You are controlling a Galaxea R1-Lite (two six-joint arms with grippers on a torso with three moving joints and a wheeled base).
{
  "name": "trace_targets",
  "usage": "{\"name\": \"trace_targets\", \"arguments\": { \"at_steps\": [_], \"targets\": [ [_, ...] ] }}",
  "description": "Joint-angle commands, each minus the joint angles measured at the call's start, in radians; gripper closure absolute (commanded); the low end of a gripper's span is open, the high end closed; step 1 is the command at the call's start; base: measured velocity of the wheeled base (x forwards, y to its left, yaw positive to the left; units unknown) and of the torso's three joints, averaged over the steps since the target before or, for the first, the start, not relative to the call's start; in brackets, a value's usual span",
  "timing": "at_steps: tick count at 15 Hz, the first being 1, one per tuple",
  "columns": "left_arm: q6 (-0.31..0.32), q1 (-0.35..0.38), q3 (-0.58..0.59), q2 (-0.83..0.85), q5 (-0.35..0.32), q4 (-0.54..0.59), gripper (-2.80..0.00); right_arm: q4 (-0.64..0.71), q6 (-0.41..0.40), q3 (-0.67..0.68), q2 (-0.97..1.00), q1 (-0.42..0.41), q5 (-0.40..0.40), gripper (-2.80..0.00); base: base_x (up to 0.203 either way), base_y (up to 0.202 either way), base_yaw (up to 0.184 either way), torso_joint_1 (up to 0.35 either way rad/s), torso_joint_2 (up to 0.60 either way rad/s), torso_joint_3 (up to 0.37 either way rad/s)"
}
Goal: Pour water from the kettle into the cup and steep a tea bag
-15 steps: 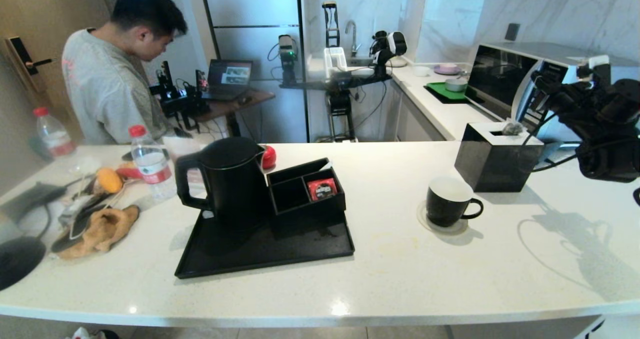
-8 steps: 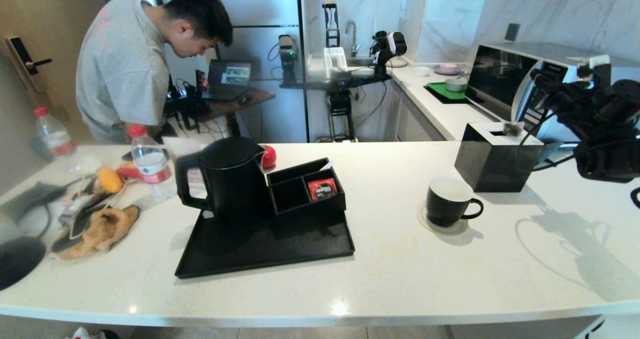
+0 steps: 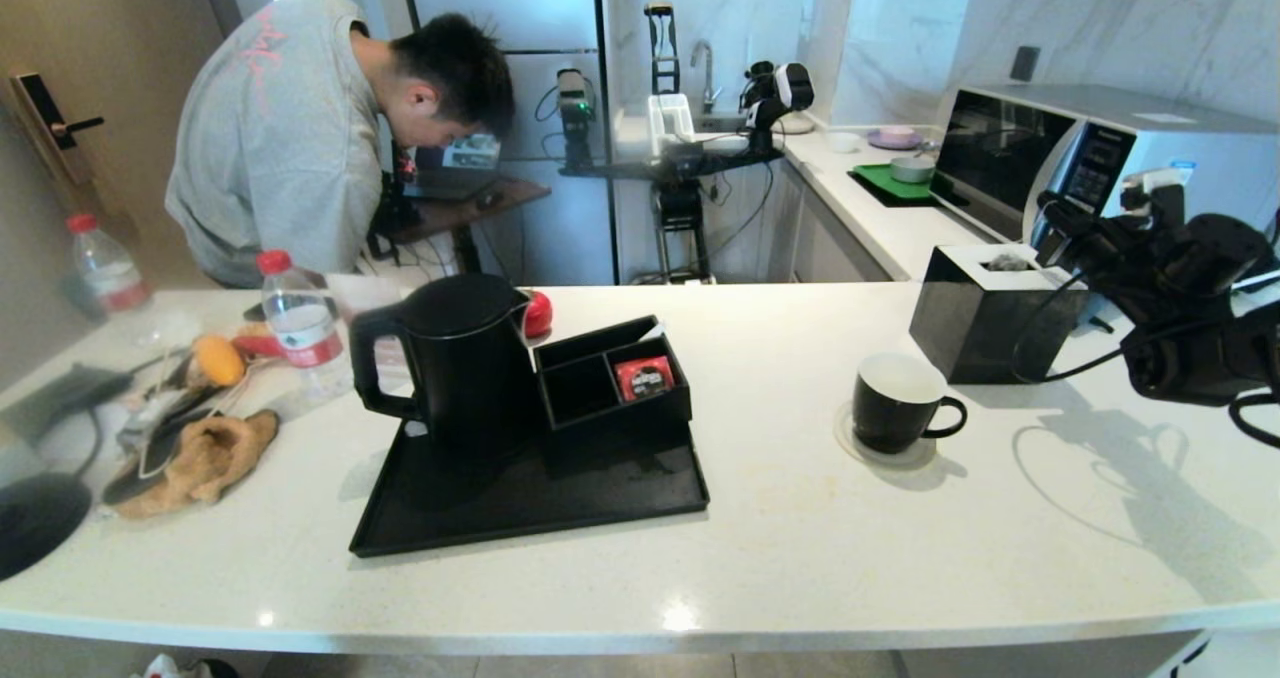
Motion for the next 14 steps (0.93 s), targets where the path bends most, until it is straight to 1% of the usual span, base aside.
{"name": "trace_targets", "arguments": {
  "at_steps": [1,14],
  "targets": [
    [0.0,0.0,0.0,0.0,0.0,0.001,0.0,-0.02,-0.001,0.028,0.008,0.0,0.003,0.0,0.0,0.0,0.0,0.0,0.0,0.0],
    [0.0,0.0,0.0,0.0,0.0,0.001,0.0,0.022,-0.001,0.029,-0.072,-0.002,0.008,0.0,0.0,0.0,0.0,0.0,0.0,0.0]
  ]
}}
